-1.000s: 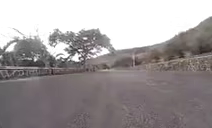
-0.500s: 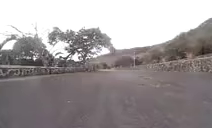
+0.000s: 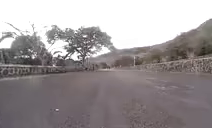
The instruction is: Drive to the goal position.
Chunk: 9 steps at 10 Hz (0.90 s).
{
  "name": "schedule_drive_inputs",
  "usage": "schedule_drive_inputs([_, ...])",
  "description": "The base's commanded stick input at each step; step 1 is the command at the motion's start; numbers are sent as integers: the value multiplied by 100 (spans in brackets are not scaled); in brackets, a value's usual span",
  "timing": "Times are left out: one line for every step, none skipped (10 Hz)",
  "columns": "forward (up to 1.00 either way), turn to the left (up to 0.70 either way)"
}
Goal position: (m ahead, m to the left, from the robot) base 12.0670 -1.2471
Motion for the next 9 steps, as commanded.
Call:
schedule_drive_inputs([70,0])
schedule_drive_inputs([70,0])
schedule_drive_inputs([70,0])
schedule_drive_inputs([70,0])
schedule_drive_inputs([70,0])
schedule_drive_inputs([70,0])
schedule_drive_inputs([70,0])
schedule_drive_inputs([70,0])
schedule_drive_inputs([70,0])
